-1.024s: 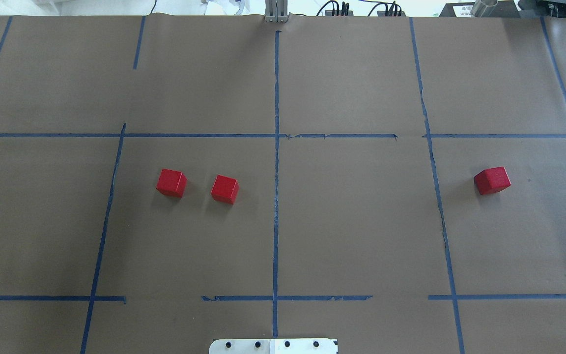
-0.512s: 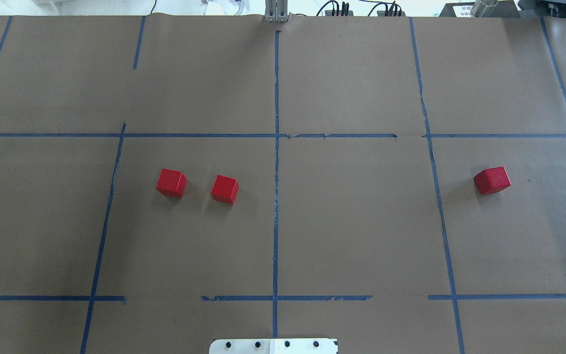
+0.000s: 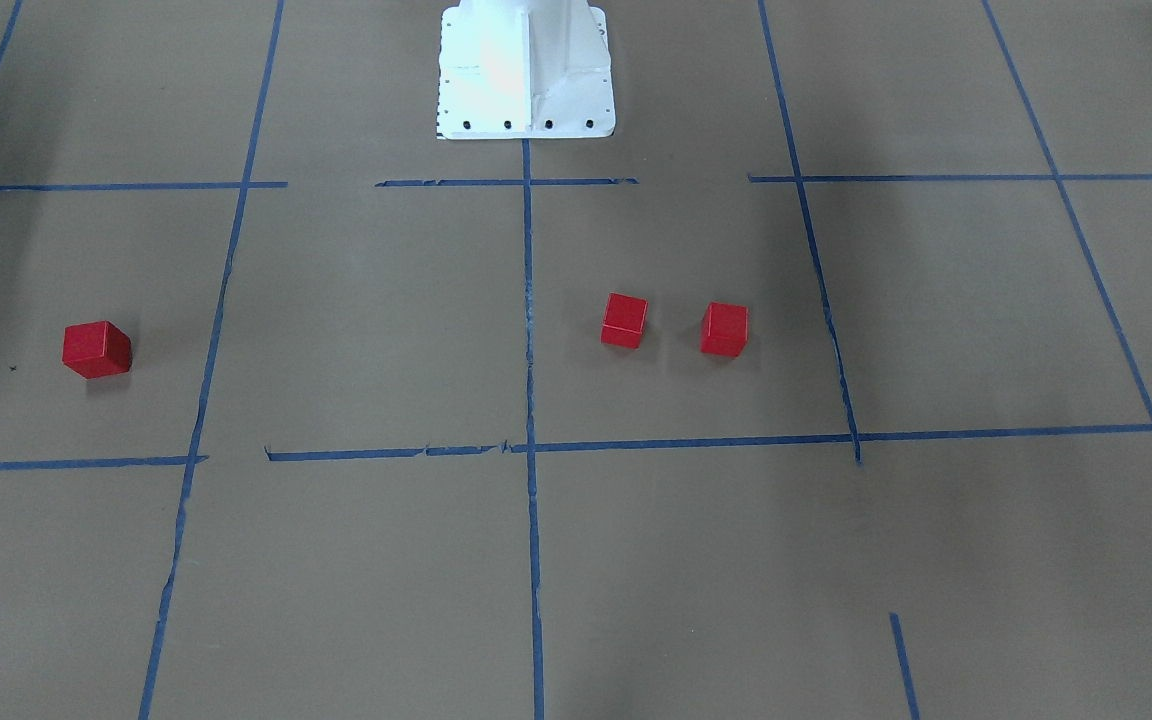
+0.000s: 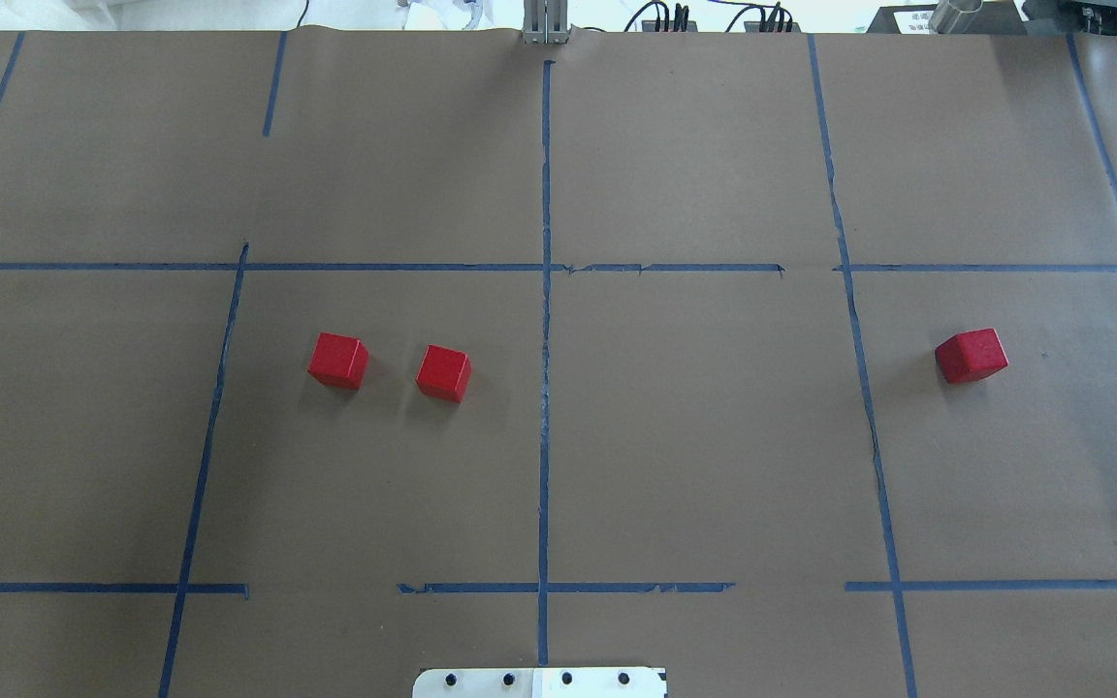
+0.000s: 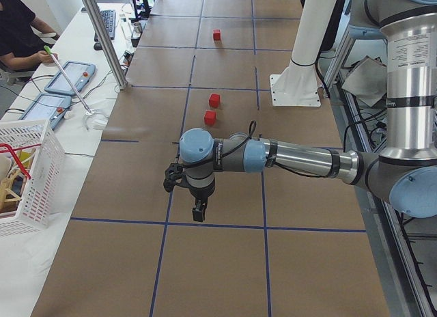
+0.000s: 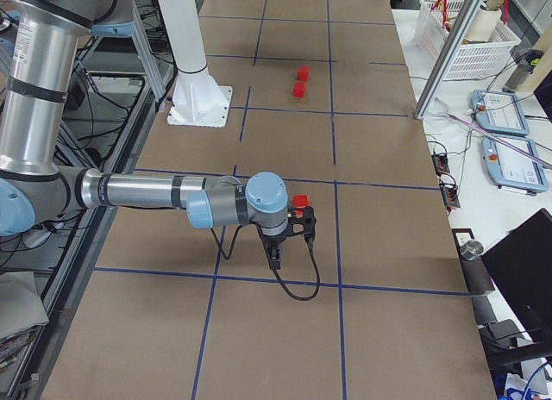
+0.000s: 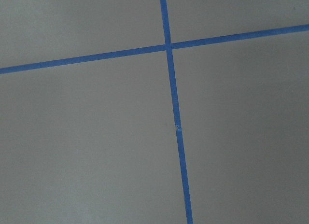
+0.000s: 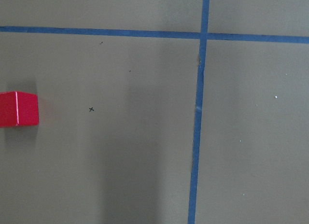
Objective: Form red blocks into L shape at center
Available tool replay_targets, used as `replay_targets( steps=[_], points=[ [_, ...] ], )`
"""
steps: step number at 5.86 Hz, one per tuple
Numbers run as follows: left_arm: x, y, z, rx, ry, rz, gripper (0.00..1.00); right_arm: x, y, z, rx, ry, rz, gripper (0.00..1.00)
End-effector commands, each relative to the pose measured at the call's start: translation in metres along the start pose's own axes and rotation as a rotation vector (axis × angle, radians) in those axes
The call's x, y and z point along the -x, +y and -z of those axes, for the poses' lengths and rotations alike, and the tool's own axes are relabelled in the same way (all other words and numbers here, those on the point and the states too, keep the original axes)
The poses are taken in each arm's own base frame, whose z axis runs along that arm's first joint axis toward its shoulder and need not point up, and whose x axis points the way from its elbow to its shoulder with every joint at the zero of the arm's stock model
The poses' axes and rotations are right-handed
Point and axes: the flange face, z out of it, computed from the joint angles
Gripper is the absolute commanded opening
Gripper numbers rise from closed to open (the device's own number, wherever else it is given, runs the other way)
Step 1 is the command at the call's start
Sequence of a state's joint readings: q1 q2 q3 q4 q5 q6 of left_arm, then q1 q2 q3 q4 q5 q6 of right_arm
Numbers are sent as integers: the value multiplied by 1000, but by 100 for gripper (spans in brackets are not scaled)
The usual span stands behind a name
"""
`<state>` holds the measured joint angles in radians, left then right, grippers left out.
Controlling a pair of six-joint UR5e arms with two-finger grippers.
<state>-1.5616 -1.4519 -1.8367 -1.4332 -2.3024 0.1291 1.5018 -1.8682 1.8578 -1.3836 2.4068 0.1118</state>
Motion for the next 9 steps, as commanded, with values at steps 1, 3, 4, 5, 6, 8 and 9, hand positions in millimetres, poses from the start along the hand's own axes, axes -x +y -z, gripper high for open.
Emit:
replay_targets(
  steps=[1,3,4,5,6,8,9],
  points=[
    [-3,0,2,-6,-1,-10,100,28,-4,-26,48,-6,10,100],
    [-4,-2,4,-17,-2,-19,100,99,-29,-58,16,-24,48,100],
    [-4,-2,4,-16,-2,-18,100,137,-46,-71,18,-33,72,99],
    [-4,-1,3,-15,-2,-17,100,176,-59,-84,31,-52,95,99],
    [-3,-1,3,-14,-2,-16,100,205,-78,-108,33,-32,80,99],
    [-3,-1,3,-14,-2,-14,100,233,-93,-151,52,13,114,99],
    [-4,-1,3,-16,-2,-16,100,247,-95,-156,52,13,83,99]
  ],
)
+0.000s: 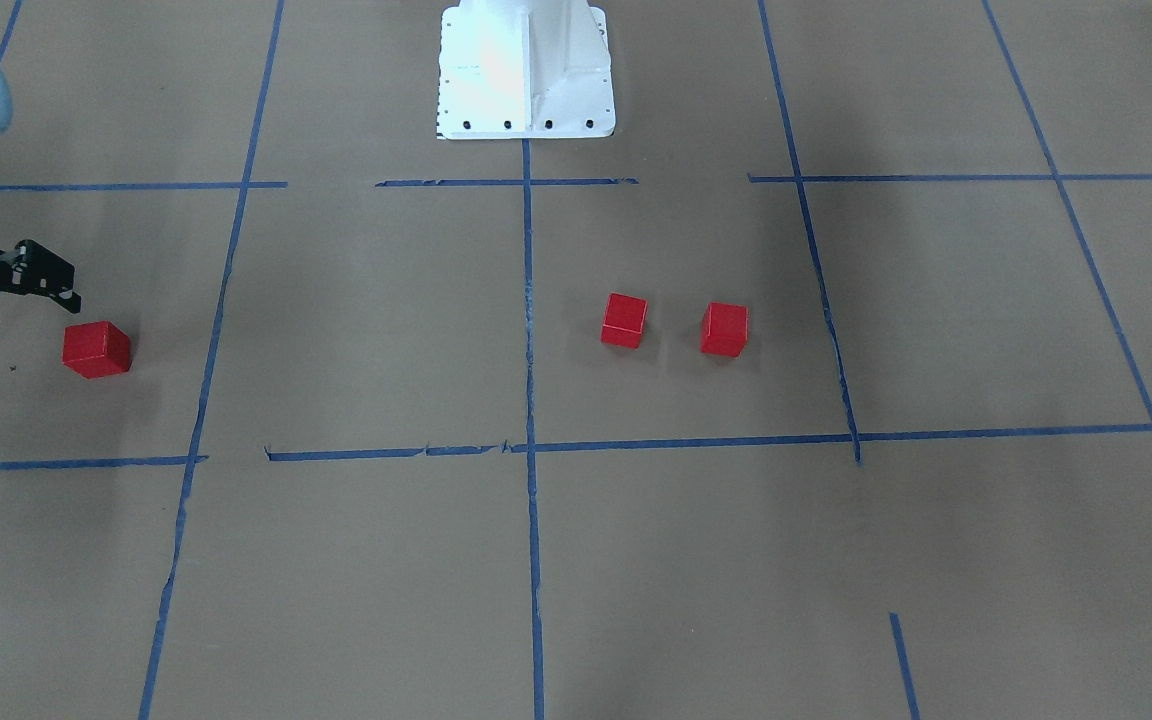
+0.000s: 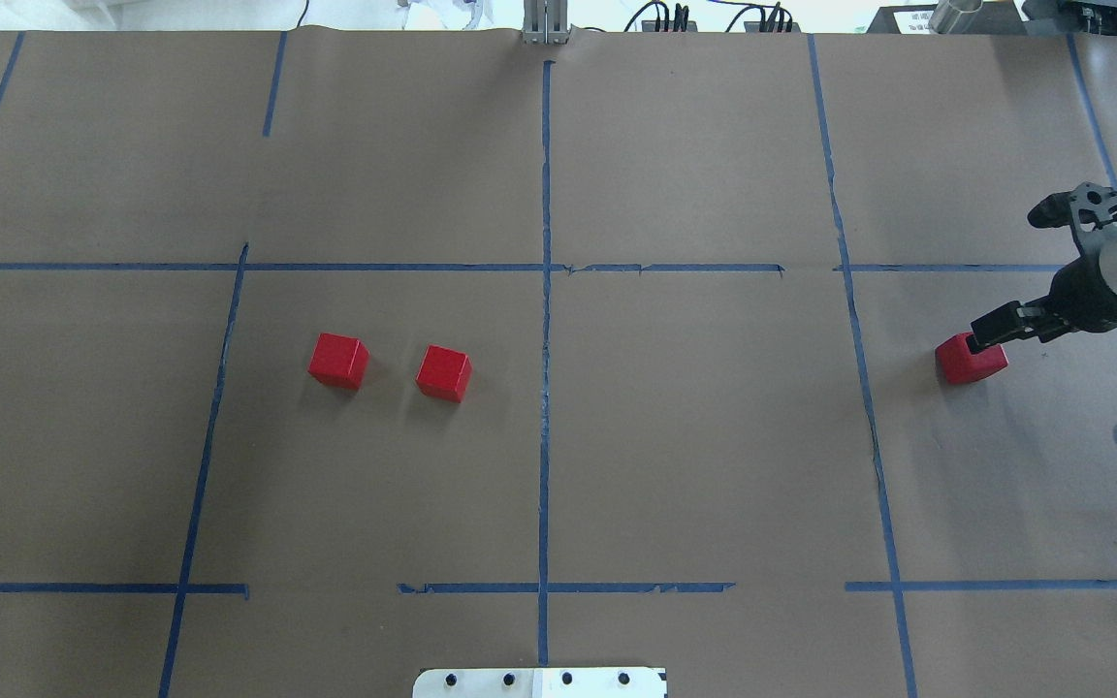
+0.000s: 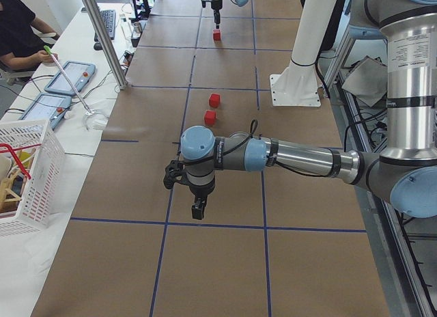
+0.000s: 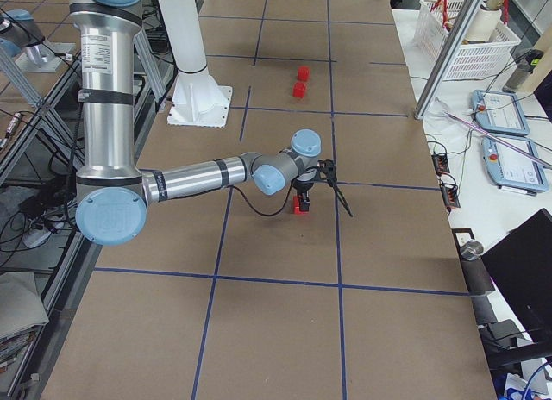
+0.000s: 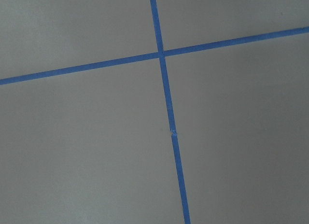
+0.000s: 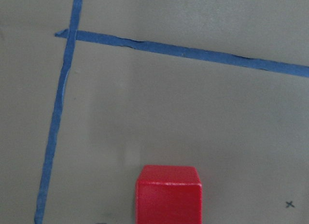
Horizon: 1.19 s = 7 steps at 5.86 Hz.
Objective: Form red blocks into L shape at center
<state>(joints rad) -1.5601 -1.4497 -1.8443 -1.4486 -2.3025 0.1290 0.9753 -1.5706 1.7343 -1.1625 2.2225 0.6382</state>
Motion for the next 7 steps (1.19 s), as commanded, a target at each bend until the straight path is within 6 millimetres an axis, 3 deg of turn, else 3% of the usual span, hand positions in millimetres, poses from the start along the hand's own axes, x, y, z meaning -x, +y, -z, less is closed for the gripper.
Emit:
replay_targets(
  steps=[1,4,5,6,7],
  points=[
    [-1,-1,1,-4,1,-3,100,18,-4,-22,18,13,-27,99],
    [-2,-1,3,-6,1,-5,100,7,-2,-36,18,61,-36,99],
    [-3,-1,3,-7,1,-5,100,7,0,-44,27,74,-35,92],
    [-3,-1,3,-7,1,-5,100,8,0,-44,28,74,-42,38],
    [-3,-1,3,-7,1,-5,100,10,0,-42,23,69,-68,2]
  ],
)
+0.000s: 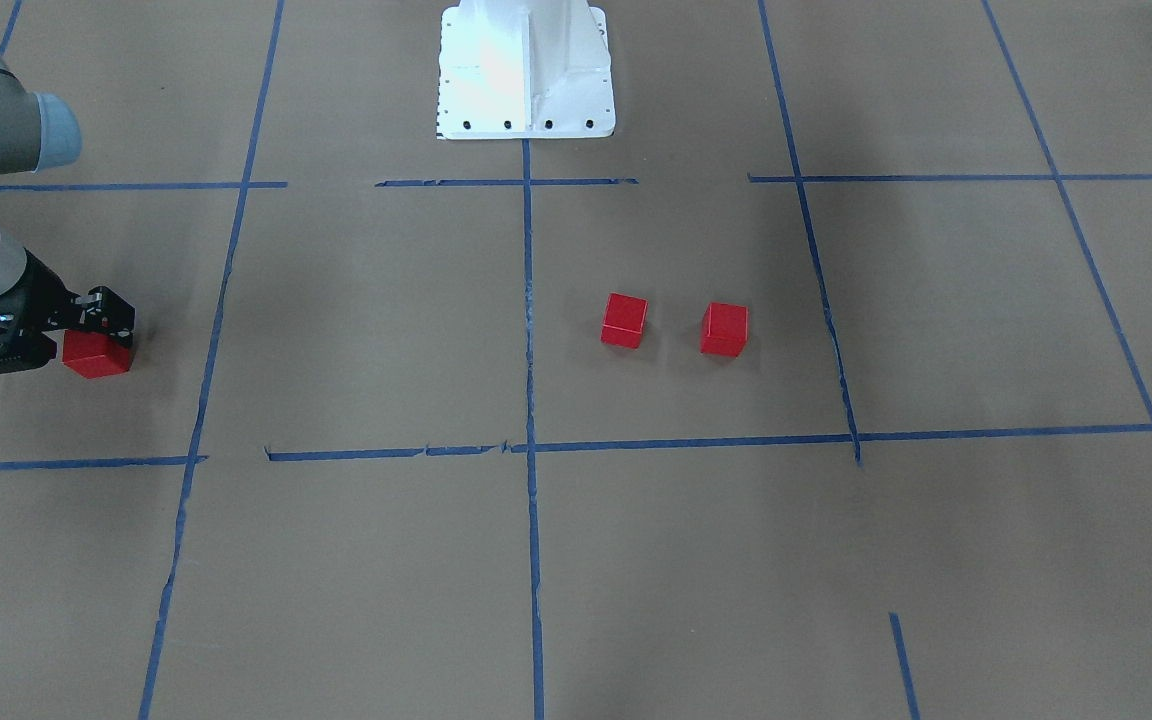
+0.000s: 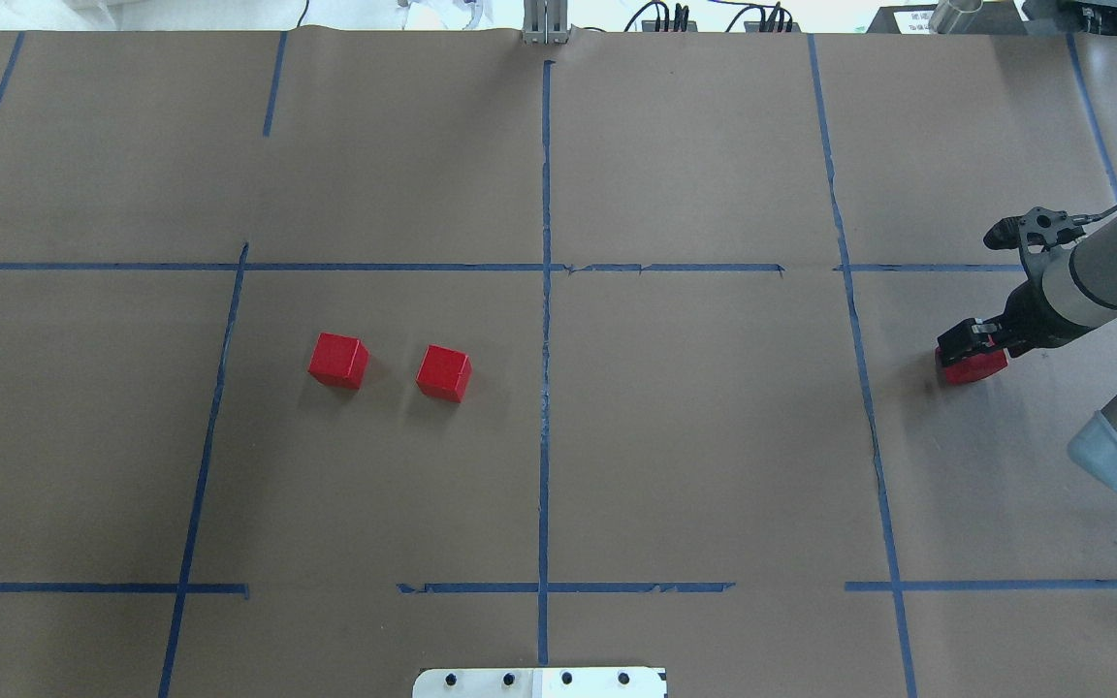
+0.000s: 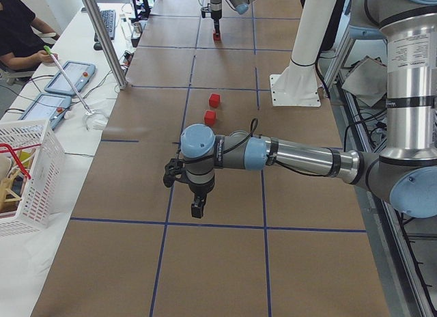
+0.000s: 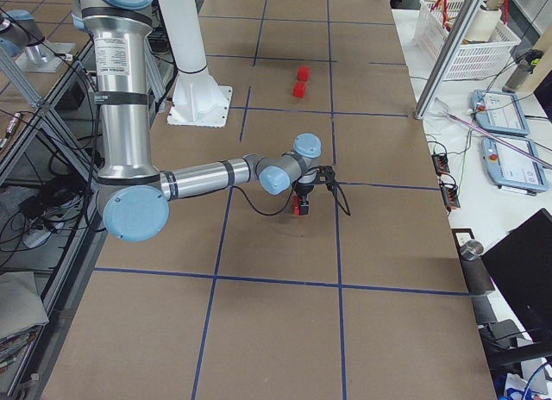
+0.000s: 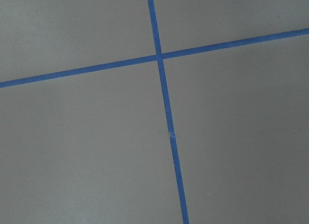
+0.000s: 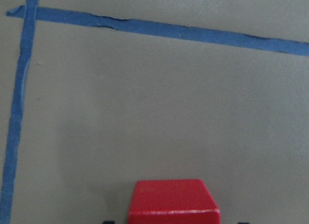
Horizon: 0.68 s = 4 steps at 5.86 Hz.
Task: Form red blocks into L shape at center
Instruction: 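Lower the right gripper onto the lone red cube and close it, then carry the red cube with the right gripper toward the table center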
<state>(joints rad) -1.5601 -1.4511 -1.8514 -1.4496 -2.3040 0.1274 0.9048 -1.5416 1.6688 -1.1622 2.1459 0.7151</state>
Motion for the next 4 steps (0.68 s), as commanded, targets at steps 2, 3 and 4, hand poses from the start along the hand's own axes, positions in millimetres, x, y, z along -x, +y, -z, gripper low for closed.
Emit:
replay_targets(
  steps=[2,3,4],
  points=[
    [0,0,0,1,0,1,100,50,7,37,-46,-70,-4,0],
    [-2,1,-1,-1,21,4,100,112,3,64,-82,-145,5,0],
    [-3,0,0,-3,37,4,100,185,10,64,-62,-213,-34,0]
  ],
)
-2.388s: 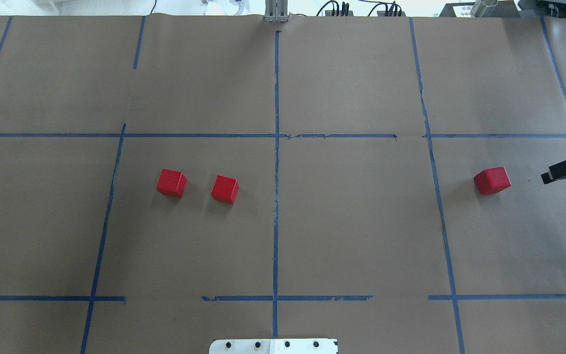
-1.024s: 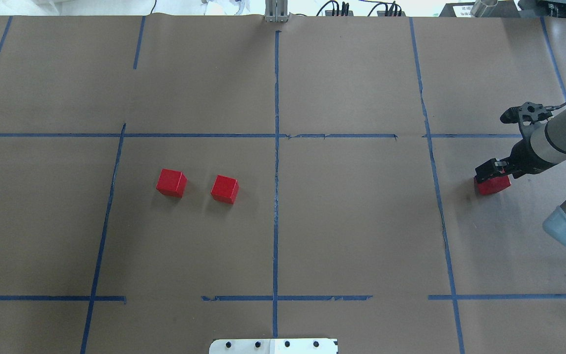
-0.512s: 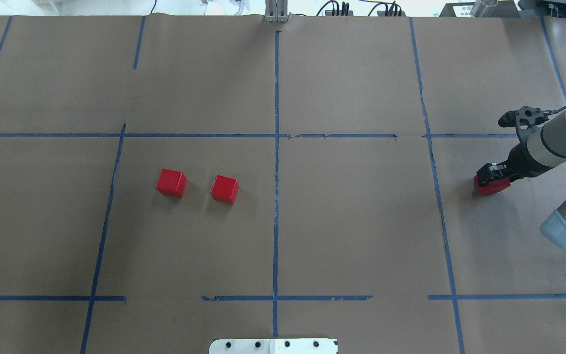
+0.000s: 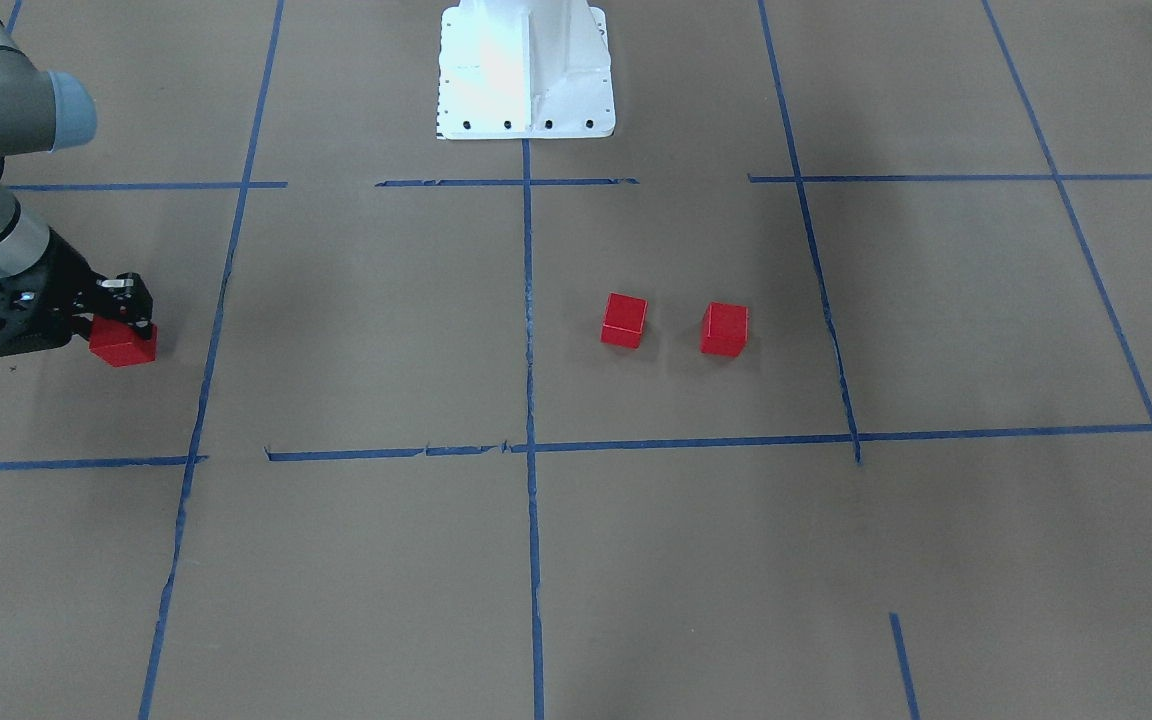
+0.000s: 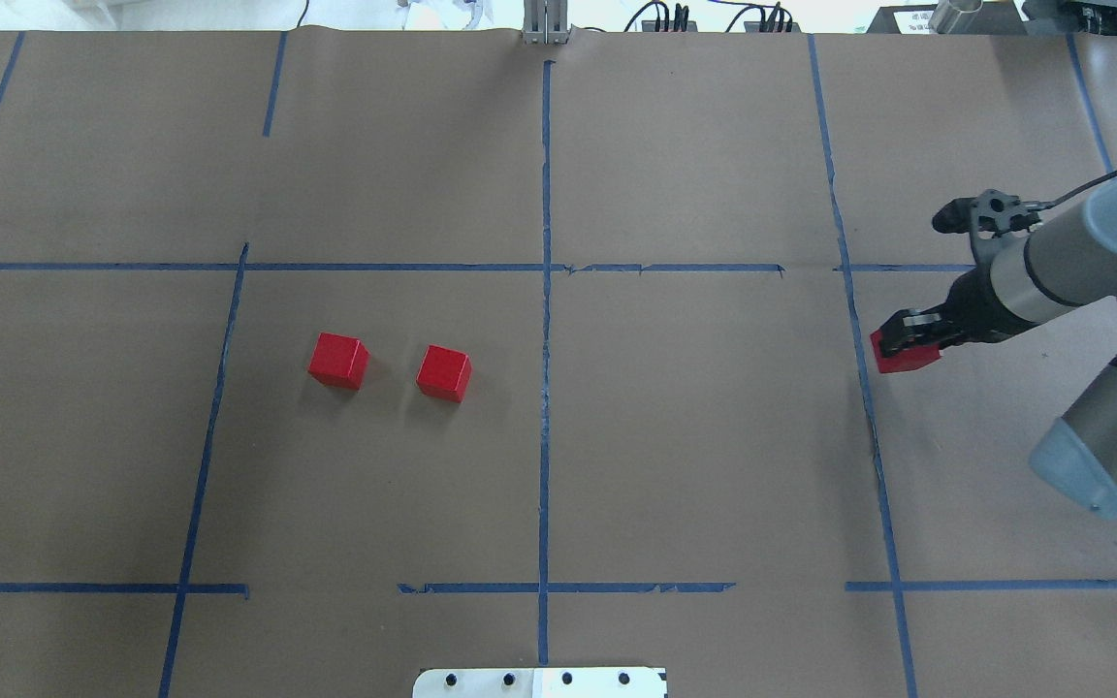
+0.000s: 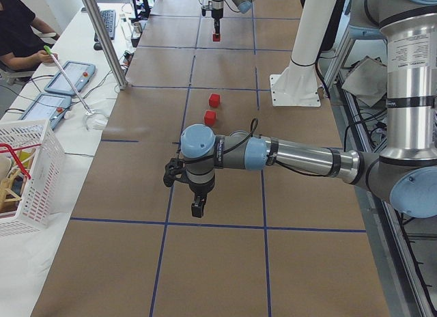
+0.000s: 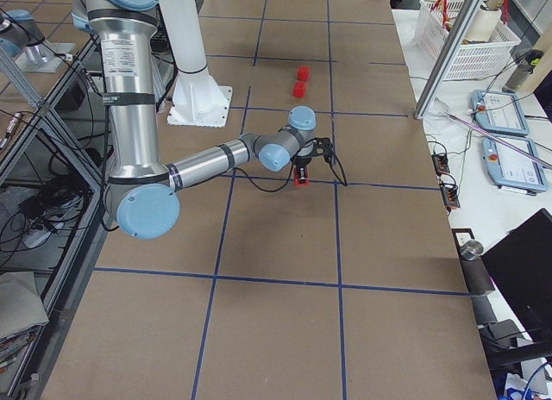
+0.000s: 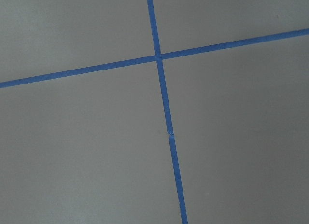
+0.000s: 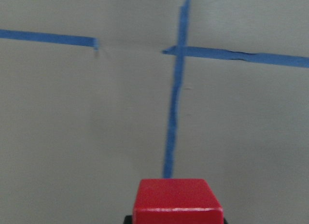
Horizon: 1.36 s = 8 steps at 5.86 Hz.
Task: Form red blocks into L shape at center
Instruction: 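Carry the red cube with the right gripper toward the table center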
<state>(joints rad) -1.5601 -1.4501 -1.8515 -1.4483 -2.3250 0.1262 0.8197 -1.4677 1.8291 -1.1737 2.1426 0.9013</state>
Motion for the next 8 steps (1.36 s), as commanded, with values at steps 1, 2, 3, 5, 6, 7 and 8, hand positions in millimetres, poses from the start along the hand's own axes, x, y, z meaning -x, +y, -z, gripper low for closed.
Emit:
replay_targets(
  steps=[1,2,3,5,6,7,8],
  points=[
    [-2,0,0,-3,16,0,100,148,11,-10,1,-77,-89,0],
    [-1,0,-1,-1,16,2,100,244,16,-16,1,-12,-120,0],
    [-1,0,-1,0,16,3,100,291,26,-28,-14,17,-137,1],
    [0,0,-1,1,16,6,100,357,28,-53,-18,22,-179,1],
    [-1,0,-1,0,16,5,100,364,35,-59,-12,26,-173,1],
    [-1,0,-1,0,16,5,100,372,34,-66,-6,33,-202,1],
    [-1,0,-1,0,16,5,100,381,35,-75,4,44,-209,2]
  ],
)
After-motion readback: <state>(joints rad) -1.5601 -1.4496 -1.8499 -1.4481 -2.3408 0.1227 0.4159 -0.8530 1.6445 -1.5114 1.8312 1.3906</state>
